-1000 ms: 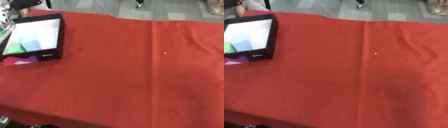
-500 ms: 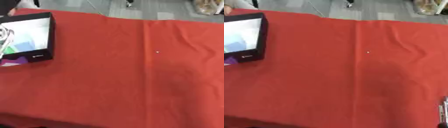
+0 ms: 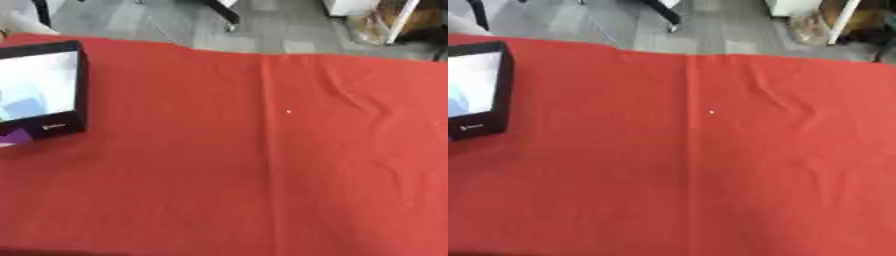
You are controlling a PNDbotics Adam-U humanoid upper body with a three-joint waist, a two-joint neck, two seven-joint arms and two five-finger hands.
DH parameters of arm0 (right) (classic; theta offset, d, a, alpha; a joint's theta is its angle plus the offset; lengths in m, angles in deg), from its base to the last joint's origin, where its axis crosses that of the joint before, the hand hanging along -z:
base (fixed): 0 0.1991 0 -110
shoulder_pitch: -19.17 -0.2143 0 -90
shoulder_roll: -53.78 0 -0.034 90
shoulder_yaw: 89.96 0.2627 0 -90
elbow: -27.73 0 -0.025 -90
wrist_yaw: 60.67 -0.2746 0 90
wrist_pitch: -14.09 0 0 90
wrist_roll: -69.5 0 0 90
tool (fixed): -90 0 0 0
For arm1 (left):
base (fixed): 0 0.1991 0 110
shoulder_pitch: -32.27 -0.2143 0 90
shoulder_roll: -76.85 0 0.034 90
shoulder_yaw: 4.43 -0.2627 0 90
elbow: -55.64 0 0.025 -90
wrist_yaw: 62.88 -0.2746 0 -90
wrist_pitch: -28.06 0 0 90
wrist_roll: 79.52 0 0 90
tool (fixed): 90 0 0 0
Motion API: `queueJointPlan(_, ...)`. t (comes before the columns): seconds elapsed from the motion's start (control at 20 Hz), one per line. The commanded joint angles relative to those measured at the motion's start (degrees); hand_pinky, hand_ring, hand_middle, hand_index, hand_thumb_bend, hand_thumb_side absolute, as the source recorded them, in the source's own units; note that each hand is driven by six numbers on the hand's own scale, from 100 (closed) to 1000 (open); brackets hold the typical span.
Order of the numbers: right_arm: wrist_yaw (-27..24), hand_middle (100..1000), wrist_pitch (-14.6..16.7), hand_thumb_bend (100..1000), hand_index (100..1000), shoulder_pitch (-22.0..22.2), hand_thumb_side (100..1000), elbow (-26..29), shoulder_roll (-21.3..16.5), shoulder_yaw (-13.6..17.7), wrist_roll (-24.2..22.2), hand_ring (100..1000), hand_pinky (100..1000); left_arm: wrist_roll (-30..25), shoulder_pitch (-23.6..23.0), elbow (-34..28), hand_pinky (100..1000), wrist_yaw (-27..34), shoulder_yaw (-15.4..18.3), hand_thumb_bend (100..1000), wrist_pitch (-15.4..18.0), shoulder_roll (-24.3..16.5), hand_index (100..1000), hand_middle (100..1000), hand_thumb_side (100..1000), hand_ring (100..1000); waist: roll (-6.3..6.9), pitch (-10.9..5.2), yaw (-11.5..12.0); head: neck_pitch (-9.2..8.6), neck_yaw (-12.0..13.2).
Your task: Pick up the objects with one hand, pass them to the other hand, and then place them into the box on the other side of the table.
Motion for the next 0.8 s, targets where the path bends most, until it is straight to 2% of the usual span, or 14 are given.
queueJointPlan(0.05, 1.5, 745, 3.4, 100, 728, -4.9, 401, 1.9, -14.4, 1.2, 8.0, 683, 786, -7.8, 5.5, -0.4, 640, 5.4, 5.2, 939, 4.5, -7.4, 810, 661, 432, 614, -0.47, -1.46, -0.1, -0.14, -0.7)
queueJointPlan(0.1, 2.1, 730, 3.6, 100, 716, -7.5, 384, 1.9, -17.6, 0.7, 8.9, 674, 785, -11.9, 7.7, -0.4, 615, 7.3, 5.5, 943, 5.1, -7.8, 787, 615, 428, 570, -0.51, -1.9, -0.2, -0.14, -1.0)
queueJointPlan(0.15, 3.0, 699, 3.5, 194, 667, -9.7, 347, 1.9, -20.2, -0.1, 8.8, 667, 784, -16.4, 9.7, -0.4, 570, 8.7, 5.9, 938, 5.3, -8.0, 747, 559, 390, 507, -0.51, -2.28, -0.2, -0.14, -1.1)
queueJointPlan(0.2, 4.1, 658, 3.3, 186, 640, -11.4, 348, 1.9, -21.9, -0.7, 8.4, 653, 780, -20.0, 11.4, -0.4, 558, 9.8, 6.5, 945, 5.1, -7.9, 733, 527, 370, 482, -0.5, -2.55, -0.2, -0.14, -1.2)
queueJointPlan(0.25, 4.8, 643, 3.1, 203, 640, -12.6, 352, 1.9, -22.8, -1.5, 8.1, 648, 779, -22.6, 12.7, -0.4, 559, 10.4, 7.0, 948, 4.9, -7.8, 734, 527, 370, 481, -0.48, -2.72, -0.2, -0.14, -1.5)
queueJointPlan(0.3, 4.8, 635, 3.1, 298, 660, -13.3, 397, 1.9, -23.4, -2.2, 7.7, 658, 786, -24.9, 13.5, -0.4, 557, 10.9, 7.2, 962, 4.7, -7.7, 755, 538, 384, 476, -0.45, -2.85, -0.2, -0.14, -1.8)
queueJointPlan(0.35, 4.3, 632, 3.2, 304, 664, -13.7, 404, 1.9, -23.7, -2.9, 7.0, 660, 788, -27.3, 14.0, -0.4, 553, 11.4, 7.3, 962, 4.4, -7.7, 757, 538, 386, 474, -0.42, -2.97, -0.2, -0.14, -2.0)
queueJointPlan(0.4, 3.4, 556, 3.0, 300, 659, -14.2, 398, 1.9, -24.0, -3.5, 5.9, 620, 782, -29.8, 14.5, -0.4, 528, 11.8, 7.3, 964, 4.0, -7.6, 766, 539, 368, 452, -0.38, -3.14, -0.2, -0.14, -2.2)
queueJointPlan(0.5, 1.5, 490, 1.5, 335, 615, -15.6, 309, 1.9, -24.6, -4.1, 3.6, 565, 767, -34.6, 15.7, -0.4, 500, 11.9, 7.6, 960, 3.2, -7.5, 784, 549, 385, 425, -0.31, -3.42, -0.2, -0.14, -2.7)
queueJointPlan(0.55, 0.6, 459, 0.5, 361, 579, -16.2, 256, 1.9, -24.8, -4.3, 2.5, 523, 752, -36.8, 16.2, -0.4, 442, 11.9, 7.6, 988, 2.9, -7.4, 706, 481, 350, 365, -0.29, -3.5, -0.2, -0.14, -3.2)
queueJointPlan(0.6, -0.5, 445, -0.4, 368, 564, -16.6, 221, 1.9, -24.9, -4.6, 1.5, 507, 745, -38.3, 16.9, -0.4, 408, 11.7, 7.9, 978, 2.7, -7.3, 665, 443, 315, 326, -0.3, -3.56, -0.2, -0.14, -3.7)
queueJointPlan(0.65, -1.5, 419, -1.2, 407, 530, -17.0, 159, 1.9, -25.0, -4.7, 0.6, 478, 727, -38.9, 17.5, -0.4, 358, 11.3, 8.3, 933, 2.5, -7.2, 603, 368, 271, 268, -0.3, -3.61, -0.2, -0.14, -3.9)
queueJointPlan(0.75, -2.8, 389, -2.4, 409, 490, -17.7, 117, 1.9, -25.3, -4.4, -0.3, 433, 683, -38.3, 18.3, -0.4, 307, 9.8, 8.6, 903, 2.3, -7.0, 540, 274, 203, 213, -0.27, -3.68, -0.2, -0.14, -4.2)
queueJointPlan(0.8, -3.2, 375, -3.0, 420, 472, -18.1, 113, 1.9, -25.3, -4.3, 0.2, 417, 667, -37.5, 18.5, -0.4, 317, 9.3, 8.4, 906, 2.3, -6.8, 541, 272, 244, 215, -0.25, -3.71, -0.3, -0.14, -4.3)
